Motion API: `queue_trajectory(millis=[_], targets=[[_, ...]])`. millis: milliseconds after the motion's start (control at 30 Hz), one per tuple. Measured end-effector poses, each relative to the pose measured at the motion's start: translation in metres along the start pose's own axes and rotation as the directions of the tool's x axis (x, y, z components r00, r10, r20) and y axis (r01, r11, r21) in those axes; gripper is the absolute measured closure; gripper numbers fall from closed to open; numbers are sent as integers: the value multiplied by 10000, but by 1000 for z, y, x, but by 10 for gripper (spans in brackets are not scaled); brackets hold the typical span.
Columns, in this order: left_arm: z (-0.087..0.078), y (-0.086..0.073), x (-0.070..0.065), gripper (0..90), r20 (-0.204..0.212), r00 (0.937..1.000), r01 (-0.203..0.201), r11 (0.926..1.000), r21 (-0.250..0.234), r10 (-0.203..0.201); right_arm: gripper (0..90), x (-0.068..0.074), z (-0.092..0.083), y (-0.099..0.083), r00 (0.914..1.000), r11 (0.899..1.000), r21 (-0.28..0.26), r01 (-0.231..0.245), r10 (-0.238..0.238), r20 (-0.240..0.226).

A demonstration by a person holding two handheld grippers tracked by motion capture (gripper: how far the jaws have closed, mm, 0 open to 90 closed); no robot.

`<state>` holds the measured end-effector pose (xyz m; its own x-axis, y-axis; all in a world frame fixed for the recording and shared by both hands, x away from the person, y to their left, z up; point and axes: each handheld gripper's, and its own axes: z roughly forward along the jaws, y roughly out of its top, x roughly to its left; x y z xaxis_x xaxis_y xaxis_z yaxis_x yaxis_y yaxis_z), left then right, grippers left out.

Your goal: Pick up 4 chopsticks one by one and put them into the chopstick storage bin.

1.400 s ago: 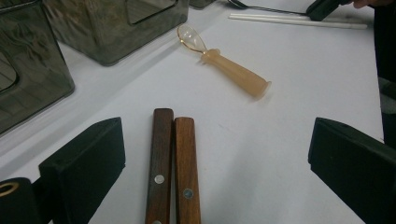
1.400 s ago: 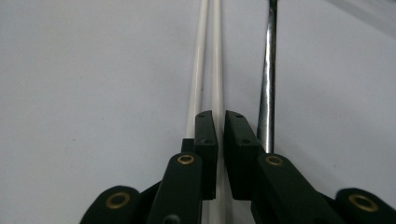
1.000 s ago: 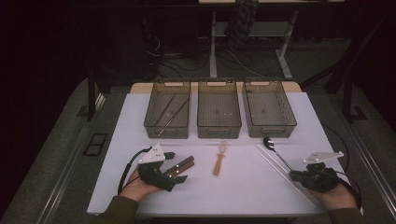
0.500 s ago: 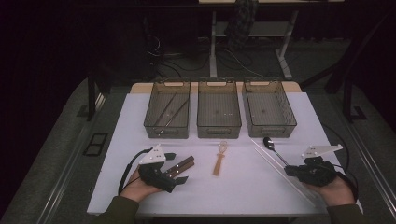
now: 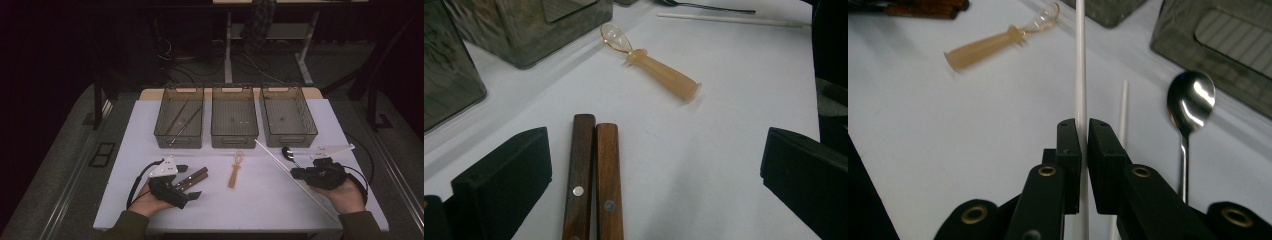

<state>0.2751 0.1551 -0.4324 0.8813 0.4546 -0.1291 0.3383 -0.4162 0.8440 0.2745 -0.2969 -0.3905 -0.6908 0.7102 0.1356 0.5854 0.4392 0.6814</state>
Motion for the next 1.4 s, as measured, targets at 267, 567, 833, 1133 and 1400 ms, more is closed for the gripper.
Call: queue_trajectory(millis=[267, 567, 833, 1133, 1400], targets=[[2, 0, -2, 0, 119, 9998, -134, 9999, -2, 134, 838, 13, 15, 22, 9994, 9996, -128, 261, -264, -217], [2, 0, -2, 0, 140, 9998, -170, 9998, 78, 169, 838, 26, 36, 49, 9981, 9981, -462, 409, -429, -441], [2, 0, -2, 0, 145, 9998, -169, 9998, 77, 168, 838, 35, 56, 72, 9970, 9966, -612, 549, -581, -520], [2, 0, -3, 0, 130, 9997, -217, 9997, 58, 216, 838, 42, 68, 96, 9967, 9943, -942, 498, -555, -594], [3, 0, -3, 0, 144, 9996, -230, 9997, 112, 229, 838, 49, 86, 127, 9965, 9918, -1183, 478, -554, -623]])
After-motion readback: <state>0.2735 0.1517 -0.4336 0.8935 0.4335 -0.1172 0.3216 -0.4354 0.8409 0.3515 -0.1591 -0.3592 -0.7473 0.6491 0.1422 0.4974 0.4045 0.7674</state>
